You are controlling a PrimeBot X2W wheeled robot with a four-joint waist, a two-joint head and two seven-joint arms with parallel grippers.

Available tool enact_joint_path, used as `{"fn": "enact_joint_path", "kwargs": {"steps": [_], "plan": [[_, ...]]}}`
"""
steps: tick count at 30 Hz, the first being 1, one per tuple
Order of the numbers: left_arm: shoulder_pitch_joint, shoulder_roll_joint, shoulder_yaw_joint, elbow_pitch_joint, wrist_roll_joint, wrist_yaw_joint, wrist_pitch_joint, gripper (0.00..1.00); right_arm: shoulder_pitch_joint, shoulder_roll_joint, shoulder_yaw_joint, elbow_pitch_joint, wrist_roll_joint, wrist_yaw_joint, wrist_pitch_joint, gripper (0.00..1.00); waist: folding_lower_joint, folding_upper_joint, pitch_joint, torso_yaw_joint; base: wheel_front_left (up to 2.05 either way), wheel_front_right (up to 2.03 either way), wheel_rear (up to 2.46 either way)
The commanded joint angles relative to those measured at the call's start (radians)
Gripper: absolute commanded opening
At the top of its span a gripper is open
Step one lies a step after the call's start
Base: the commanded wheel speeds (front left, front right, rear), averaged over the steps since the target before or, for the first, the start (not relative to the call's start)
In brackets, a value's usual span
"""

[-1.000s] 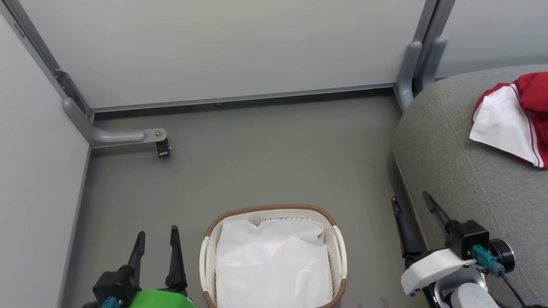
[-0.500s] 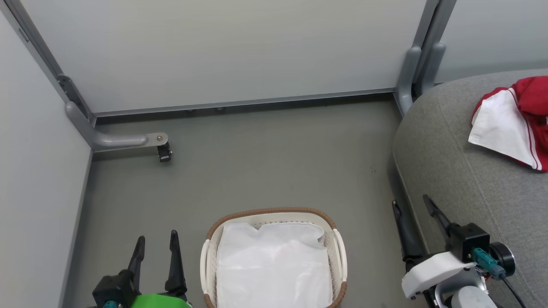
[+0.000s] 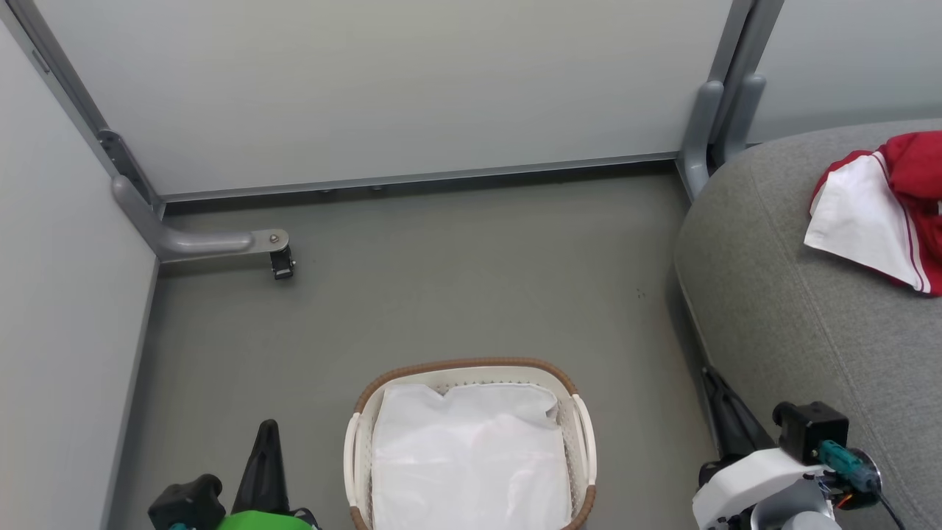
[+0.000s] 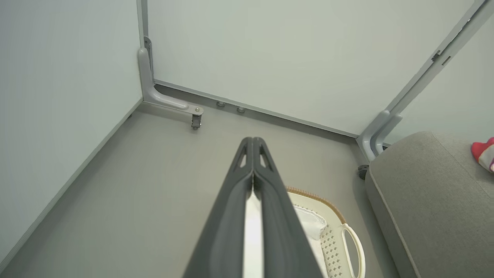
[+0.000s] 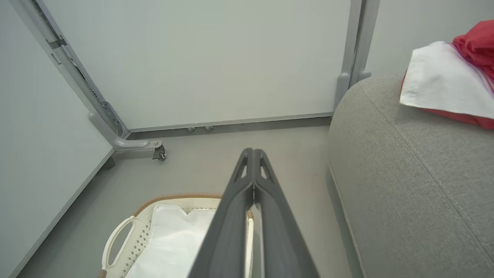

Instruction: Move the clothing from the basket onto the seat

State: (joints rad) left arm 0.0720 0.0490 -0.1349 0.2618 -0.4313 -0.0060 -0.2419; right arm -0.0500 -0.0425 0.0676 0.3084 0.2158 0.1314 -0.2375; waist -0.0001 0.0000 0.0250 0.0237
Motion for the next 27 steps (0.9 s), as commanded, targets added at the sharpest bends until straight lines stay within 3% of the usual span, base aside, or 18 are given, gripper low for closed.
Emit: {"fn": "enact_joint_path", "kwargs": {"steps": [1,27], "plan": [[-0.016,0.004,0.009,-0.015,-0.041,-0.007,0.009,0.00,-0.015,-0.004,-0.009,-0.017,0.050,0.000,0.009,0.00,0.0001,0.0000,0.000,0.000,0.00,0.00,0.00],[-0.077,0.014,0.078,-0.016,-0.437,-0.048,0.116,0.00,-0.034,-0.013,-0.060,-0.036,0.511,0.000,0.118,0.00,0.0001,0.0000,-0.005,-0.006,0.00,0.00,0.00]]}}
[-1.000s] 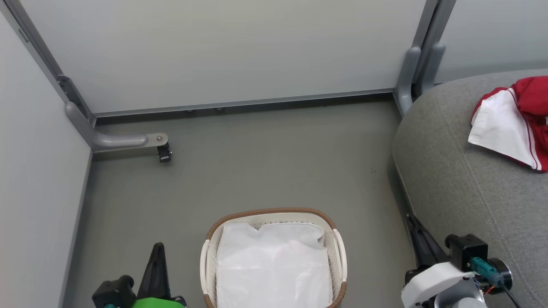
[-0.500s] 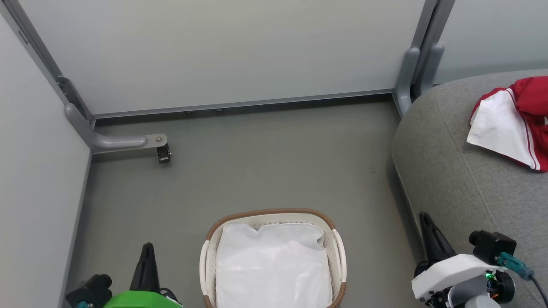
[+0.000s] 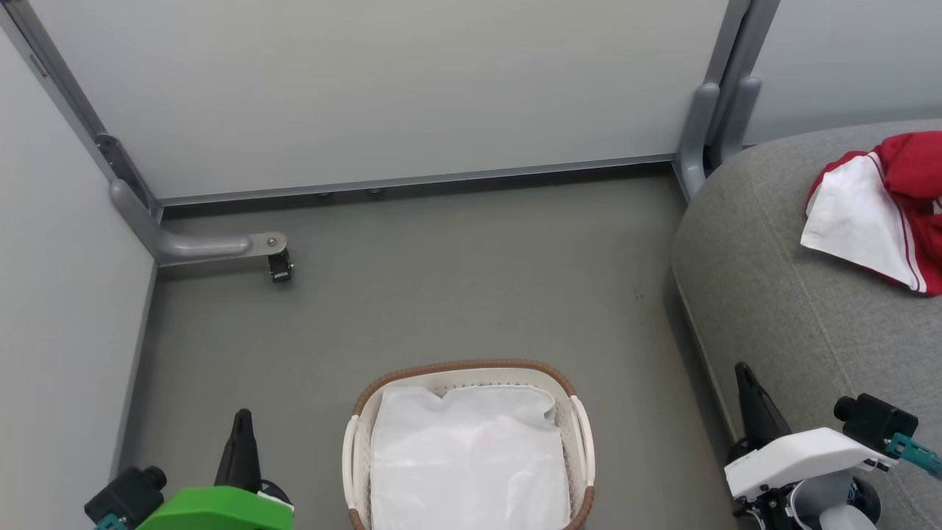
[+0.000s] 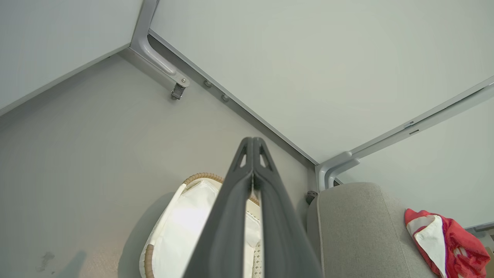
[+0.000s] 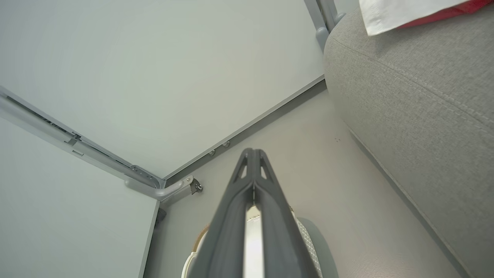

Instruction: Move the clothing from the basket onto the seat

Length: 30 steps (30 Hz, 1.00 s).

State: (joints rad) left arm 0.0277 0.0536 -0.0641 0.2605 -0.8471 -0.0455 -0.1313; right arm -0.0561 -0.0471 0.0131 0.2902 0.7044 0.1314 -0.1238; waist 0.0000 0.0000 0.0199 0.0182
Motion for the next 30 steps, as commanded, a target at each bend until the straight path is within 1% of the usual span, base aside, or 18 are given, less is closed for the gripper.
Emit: {"fn": "enact_joint_path", "kwargs": {"steps": [1,20,30], "plan": [[-0.035,0.010,0.010,-0.015,-0.034,-0.009,0.009,0.00,-0.028,-0.008,-0.007,-0.018,0.039,0.000,0.008,0.00,0.0000,0.0000,0.000,0.000,0.00,0.00,0.00],[-0.064,0.012,0.051,-0.017,-0.246,-0.032,0.070,0.00,-0.036,-0.011,-0.037,-0.027,0.286,-0.001,0.071,0.00,0.0000,0.0000,-0.004,-0.004,0.00,0.00,0.00],[-0.079,0.013,0.070,-0.018,-0.339,-0.042,0.098,0.00,-0.041,-0.012,-0.052,-0.031,0.396,-0.001,0.098,0.00,0.0000,0.0000,-0.005,-0.006,0.00,0.00,0.00]]}}
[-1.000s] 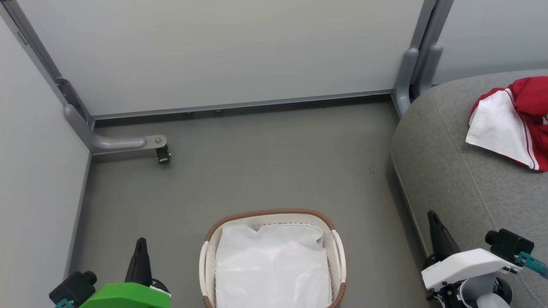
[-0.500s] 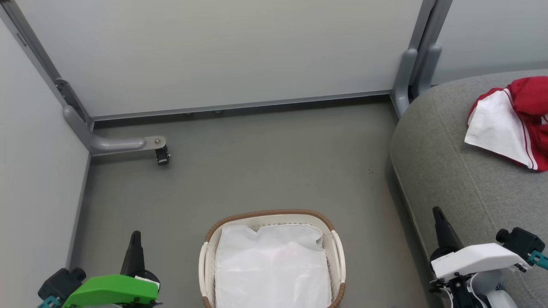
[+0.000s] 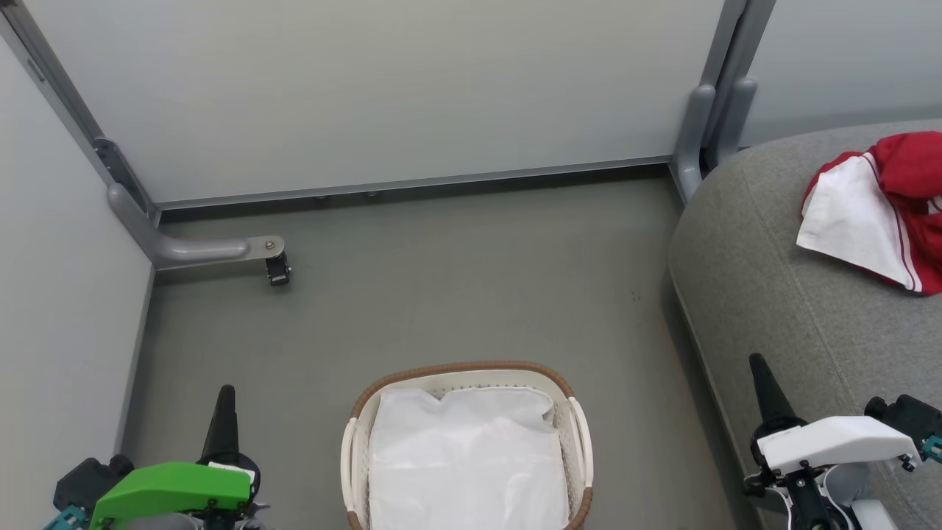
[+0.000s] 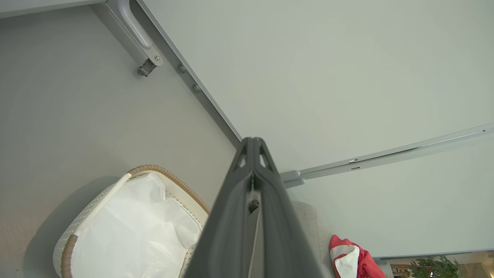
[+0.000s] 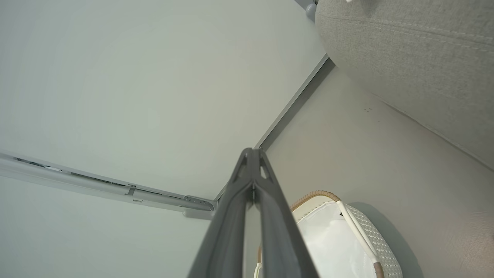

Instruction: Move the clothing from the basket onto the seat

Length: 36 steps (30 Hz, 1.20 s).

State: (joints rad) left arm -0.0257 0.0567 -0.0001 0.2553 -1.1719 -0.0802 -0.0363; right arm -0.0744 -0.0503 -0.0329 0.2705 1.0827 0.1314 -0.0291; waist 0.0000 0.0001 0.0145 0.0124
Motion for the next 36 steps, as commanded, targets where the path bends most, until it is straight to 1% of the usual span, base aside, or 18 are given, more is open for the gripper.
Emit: {"fn": "enact_joint_path", "kwargs": {"steps": [1,21,36], "plan": [[-0.027,0.010,0.009,-0.013,-0.024,-0.008,0.007,0.00,-0.023,-0.008,-0.007,-0.012,0.030,-0.001,0.006,0.00,0.0000,-0.0001,0.000,0.000,0.00,0.00,0.00],[-0.052,0.009,0.045,-0.013,-0.192,-0.026,0.059,0.00,-0.027,-0.009,-0.034,-0.019,0.226,-0.001,0.058,0.00,0.0000,-0.0001,-0.004,-0.004,0.00,0.00,0.00],[-0.067,0.008,0.068,-0.013,-0.296,-0.036,0.092,0.00,-0.032,-0.009,-0.050,-0.023,0.350,-0.001,0.092,0.00,0.0000,-0.0001,-0.007,-0.007,0.00,0.00,0.00]]}}
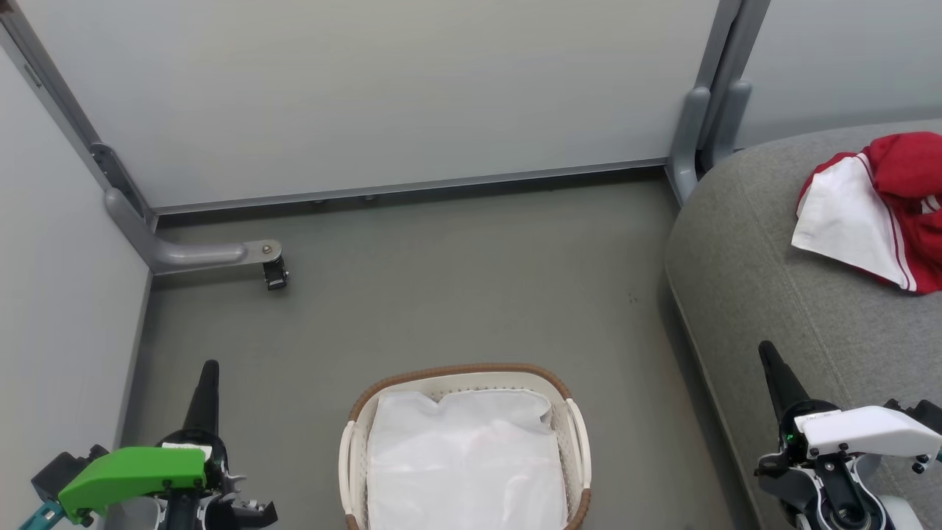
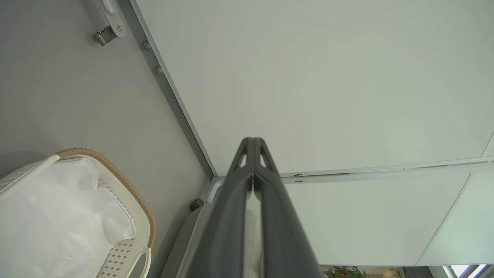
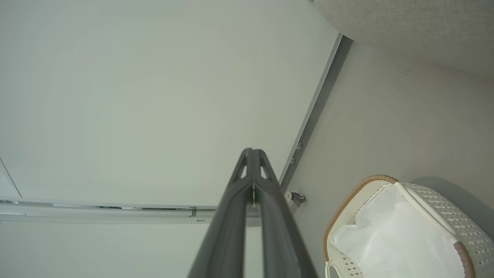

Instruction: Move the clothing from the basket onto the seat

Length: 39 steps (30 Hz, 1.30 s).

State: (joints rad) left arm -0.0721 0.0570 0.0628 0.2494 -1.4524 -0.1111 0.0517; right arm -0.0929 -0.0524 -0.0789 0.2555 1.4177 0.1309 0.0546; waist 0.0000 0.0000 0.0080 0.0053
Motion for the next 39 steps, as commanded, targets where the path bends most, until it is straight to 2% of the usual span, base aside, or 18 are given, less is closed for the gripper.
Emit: {"fn": "enact_joint_path", "kwargs": {"steps": [1,27,39], "plan": [[-0.022,0.008,0.007,-0.007,-0.022,-0.006,0.006,0.00,-0.014,-0.006,-0.005,-0.008,0.022,0.000,0.009,0.00,0.0000,0.0000,0.000,0.000,0.00,0.00,0.00],[-0.045,0.005,0.043,-0.006,-0.175,-0.023,0.056,0.00,-0.018,-0.006,-0.031,-0.014,0.206,0.000,0.058,0.00,0.0000,0.0000,-0.005,-0.005,0.00,0.00,0.00],[-0.042,0.003,0.045,-0.005,-0.171,-0.023,0.058,0.00,-0.018,-0.005,-0.032,-0.013,0.201,0.000,0.058,0.00,0.0000,0.0000,-0.005,-0.005,0.00,0.00,0.00]]}}
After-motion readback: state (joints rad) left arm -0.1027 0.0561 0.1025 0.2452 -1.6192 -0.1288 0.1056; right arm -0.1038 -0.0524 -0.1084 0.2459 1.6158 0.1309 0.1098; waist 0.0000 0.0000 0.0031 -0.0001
